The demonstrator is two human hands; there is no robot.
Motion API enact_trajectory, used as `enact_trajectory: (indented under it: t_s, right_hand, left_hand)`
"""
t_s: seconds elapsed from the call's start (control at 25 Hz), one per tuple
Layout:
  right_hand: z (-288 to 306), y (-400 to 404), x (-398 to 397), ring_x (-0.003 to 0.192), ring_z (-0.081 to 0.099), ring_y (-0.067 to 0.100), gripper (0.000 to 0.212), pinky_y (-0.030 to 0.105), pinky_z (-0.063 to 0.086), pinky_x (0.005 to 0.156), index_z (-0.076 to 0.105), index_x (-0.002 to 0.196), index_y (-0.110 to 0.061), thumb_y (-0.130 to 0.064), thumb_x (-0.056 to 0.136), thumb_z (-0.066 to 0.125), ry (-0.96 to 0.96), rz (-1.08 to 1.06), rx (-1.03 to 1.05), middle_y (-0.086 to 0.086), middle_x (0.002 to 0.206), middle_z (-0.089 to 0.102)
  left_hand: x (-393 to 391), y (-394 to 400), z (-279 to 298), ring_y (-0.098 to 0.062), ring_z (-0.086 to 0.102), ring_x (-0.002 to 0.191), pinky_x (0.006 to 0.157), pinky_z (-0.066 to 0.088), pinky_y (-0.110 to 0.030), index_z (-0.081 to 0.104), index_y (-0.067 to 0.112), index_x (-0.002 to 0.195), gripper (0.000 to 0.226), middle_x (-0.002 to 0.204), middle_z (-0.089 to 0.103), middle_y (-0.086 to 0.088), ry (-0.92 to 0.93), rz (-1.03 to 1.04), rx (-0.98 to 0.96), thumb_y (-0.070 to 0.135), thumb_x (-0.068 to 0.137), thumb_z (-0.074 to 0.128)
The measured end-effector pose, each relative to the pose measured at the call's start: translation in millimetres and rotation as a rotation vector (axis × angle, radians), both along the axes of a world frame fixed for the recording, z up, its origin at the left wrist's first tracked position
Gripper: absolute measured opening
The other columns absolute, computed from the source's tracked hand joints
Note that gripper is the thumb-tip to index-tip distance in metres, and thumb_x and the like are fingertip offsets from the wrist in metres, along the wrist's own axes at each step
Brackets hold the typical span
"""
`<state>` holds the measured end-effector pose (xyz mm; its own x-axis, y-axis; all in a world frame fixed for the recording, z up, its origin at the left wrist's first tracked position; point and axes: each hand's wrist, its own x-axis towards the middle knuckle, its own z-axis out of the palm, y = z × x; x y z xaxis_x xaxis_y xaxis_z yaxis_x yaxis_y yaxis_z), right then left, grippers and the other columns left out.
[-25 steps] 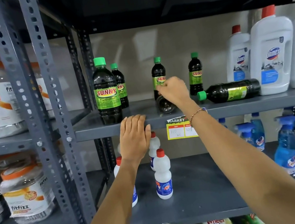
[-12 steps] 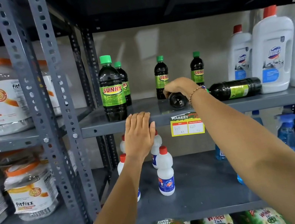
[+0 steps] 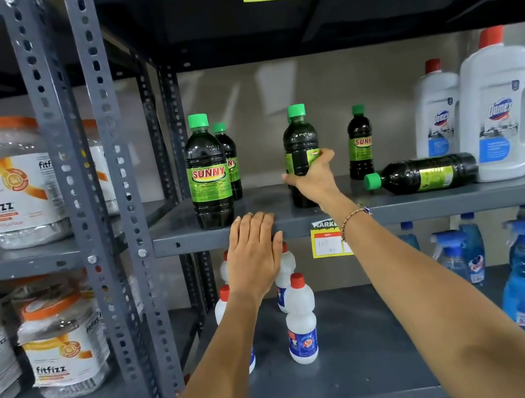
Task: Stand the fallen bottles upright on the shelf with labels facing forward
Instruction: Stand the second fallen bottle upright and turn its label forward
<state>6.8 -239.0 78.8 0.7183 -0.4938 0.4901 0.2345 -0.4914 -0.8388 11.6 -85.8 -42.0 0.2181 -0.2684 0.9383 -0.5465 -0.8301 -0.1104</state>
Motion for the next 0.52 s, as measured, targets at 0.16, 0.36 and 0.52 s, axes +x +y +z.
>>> enact_trajectory:
  t_s: [0.16,0.36,0.52]
  right_hand:
    - [1,-10,3,0.124,0.044,0.030,0.091,0.047,0.039,0.108,0.020,0.130,-0.004,-0.029,0.069,0.082,0.050,0.017,-0.089,0.016,0.133,0.040]
    - [-4,-28,-1,0.122,0.044,0.023,0.092,0.034,0.040,0.100,0.012,0.139,-0.004,-0.013,0.075,0.077,0.199,0.189,0.026,0.012,0.135,0.042]
    - [-9,-36,-2,0.122,0.051,0.028,0.077,0.034,0.044,0.096,0.032,0.129,-0.004,-0.013,0.069,0.081,0.201,0.142,0.073,0.013,0.126,0.052]
  left_hand:
    - [0,0,1,-0.028,0.057,0.112,0.109,0.028,-0.039,0.058,0.009,0.120,0.038,0.117,0.063,-0.008,0.021,0.005,-0.003,0.032,0.097,0.038]
    - [0,-2,0,-0.029,0.057,0.111,0.108,0.029,-0.040,0.057,0.010,0.119,0.037,0.116,0.064,-0.008,0.007,0.021,-0.009,0.032,0.098,0.036]
    - [1,-4,0,-0.029,0.058,0.109,0.107,0.029,-0.039,0.057,0.009,0.118,0.037,0.115,0.064,-0.009,-0.014,0.028,-0.014,0.032,0.097,0.036]
